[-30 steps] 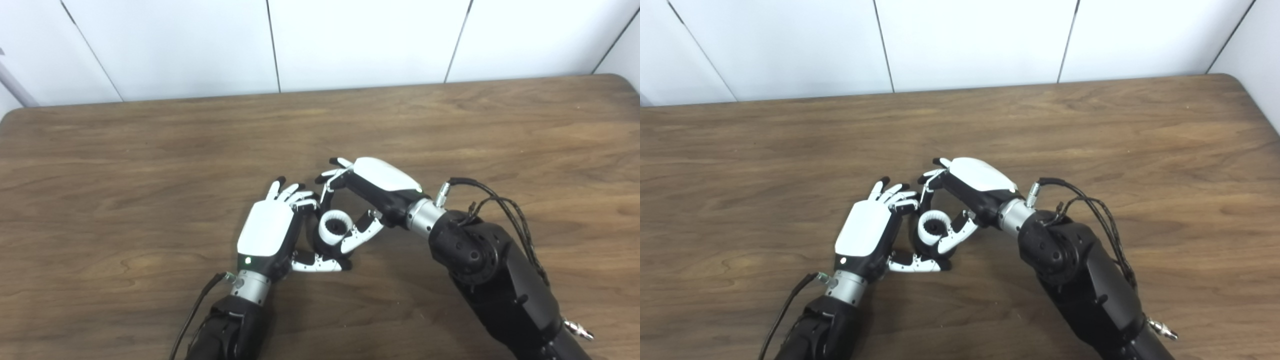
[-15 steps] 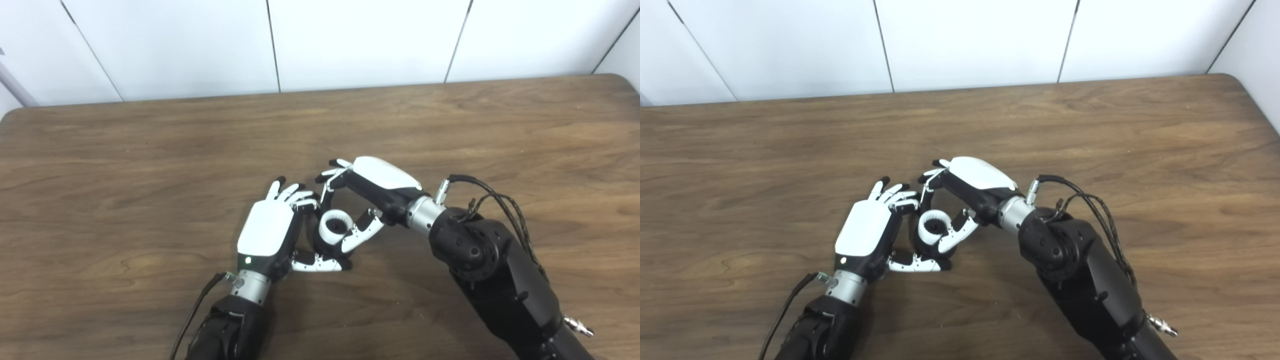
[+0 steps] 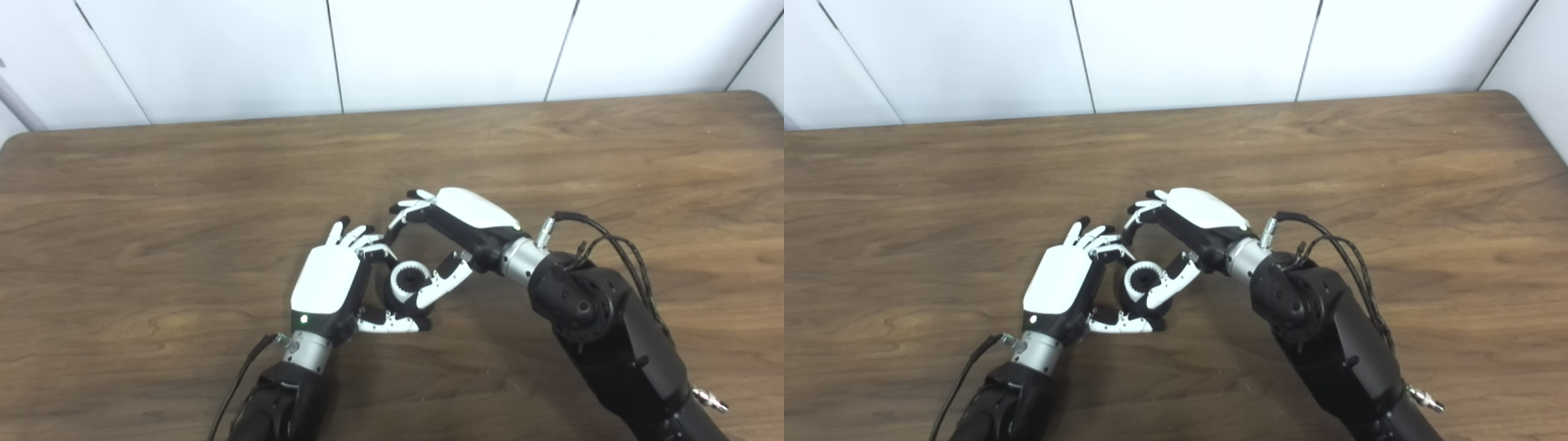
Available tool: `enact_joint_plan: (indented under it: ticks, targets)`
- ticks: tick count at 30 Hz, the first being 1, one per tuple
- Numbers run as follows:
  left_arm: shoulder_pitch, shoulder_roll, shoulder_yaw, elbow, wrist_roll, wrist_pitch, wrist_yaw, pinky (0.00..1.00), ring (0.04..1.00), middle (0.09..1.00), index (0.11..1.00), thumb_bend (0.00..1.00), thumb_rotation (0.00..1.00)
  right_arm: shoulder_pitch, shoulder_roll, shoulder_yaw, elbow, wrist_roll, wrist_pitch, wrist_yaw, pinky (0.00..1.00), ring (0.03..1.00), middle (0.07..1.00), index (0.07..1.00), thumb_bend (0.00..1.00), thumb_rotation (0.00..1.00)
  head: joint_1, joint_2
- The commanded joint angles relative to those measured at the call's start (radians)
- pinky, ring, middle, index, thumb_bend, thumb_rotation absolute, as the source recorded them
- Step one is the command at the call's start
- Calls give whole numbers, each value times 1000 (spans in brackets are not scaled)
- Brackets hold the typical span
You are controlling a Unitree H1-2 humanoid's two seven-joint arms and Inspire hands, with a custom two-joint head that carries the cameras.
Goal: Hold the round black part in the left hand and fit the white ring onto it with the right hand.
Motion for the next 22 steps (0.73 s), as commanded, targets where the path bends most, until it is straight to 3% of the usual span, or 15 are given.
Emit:
enact_joint_plan:
  ticks: [1,10,22]
  targets:
    - [3,-4,-10,-8,17,1,-10,1000,886,774,486,523,51,-36,4,-12,-30,-8,-13,-20,869,990,903,709,1000,278,0,1]
    - [1,-3,-10,-12,21,7,-17,1000,887,774,487,523,52,-45,-12,-33,-38,14,-15,-9,856,989,908,723,1000,286,-2,0]
    - [2,0,1,-20,11,9,-23,1000,885,771,485,524,53,-49,-67,-113,-142,-1,65,117,873,987,940,788,1000,370,-1,-2]
